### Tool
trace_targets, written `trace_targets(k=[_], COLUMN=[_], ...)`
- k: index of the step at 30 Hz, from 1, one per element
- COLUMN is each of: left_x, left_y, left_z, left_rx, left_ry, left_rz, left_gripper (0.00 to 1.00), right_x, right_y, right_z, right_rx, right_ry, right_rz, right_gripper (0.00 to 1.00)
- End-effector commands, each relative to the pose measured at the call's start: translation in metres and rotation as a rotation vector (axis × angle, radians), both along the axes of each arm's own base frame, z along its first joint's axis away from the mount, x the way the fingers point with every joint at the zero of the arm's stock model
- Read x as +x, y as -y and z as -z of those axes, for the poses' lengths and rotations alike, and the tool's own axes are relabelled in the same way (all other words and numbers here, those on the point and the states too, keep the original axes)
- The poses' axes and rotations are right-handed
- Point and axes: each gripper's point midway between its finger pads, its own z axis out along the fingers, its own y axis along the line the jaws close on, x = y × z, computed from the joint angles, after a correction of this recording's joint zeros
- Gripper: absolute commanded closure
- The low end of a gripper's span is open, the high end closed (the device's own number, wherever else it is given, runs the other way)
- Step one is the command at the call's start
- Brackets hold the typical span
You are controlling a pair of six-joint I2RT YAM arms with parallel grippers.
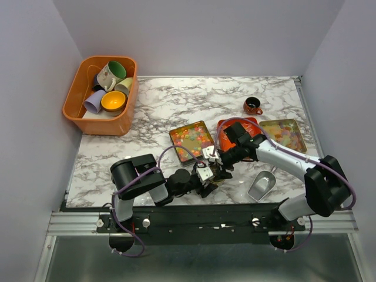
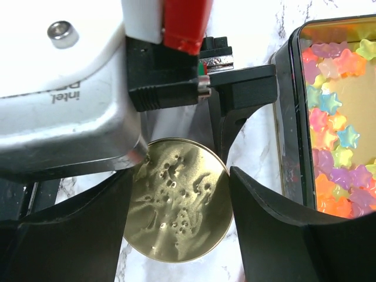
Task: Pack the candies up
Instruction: Screw the bottle lid onto the packing bottle.
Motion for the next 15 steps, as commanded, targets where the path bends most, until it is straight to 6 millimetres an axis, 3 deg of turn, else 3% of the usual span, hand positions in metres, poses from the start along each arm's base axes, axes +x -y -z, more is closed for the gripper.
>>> trace_targets(k=[1, 4, 6, 9, 12, 15], left_x=[-0.003, -0.003, -0.003, -0.003, -0.001, -0.004], left_y=[-0.011, -0.012, -0.012, -0.012, -0.011, -0.009], left_z=[0.032, 0.032, 0.033, 0.035, 0.035, 0.036], left_rx=[0.124, 0.128, 0.129, 0.133, 0.132, 0.134], left_ry=[-0.024, -0.016, -0.014, -0.012, -0.013, -0.023], left_rz=[-0.011, -0.007, -0.006, -0.006, -0.011, -0.001], left_gripper=[0.26, 0.26, 0.26, 0.26, 0.3, 0.42], right_x=[-0.009, 0.004, 0.019, 0.027, 0.018, 0.004], right_y=[0.029, 0.019, 0.014, 0.02, 0.036, 0.048], right_z=[0.044, 0.015, -0.017, -0.046, -0.043, -0.031], right_rx=[-0.172, -0.12, -0.048, -0.007, -0.043, -0.08], right_ry=[-0.024, -0.033, -0.016, -0.002, 0.009, 0.024], right_rz=[0.038, 0.091, 0.139, 0.158, 0.12, 0.041], right_gripper=[0.25, 0.23, 0.19, 0.13, 0.08, 0.07])
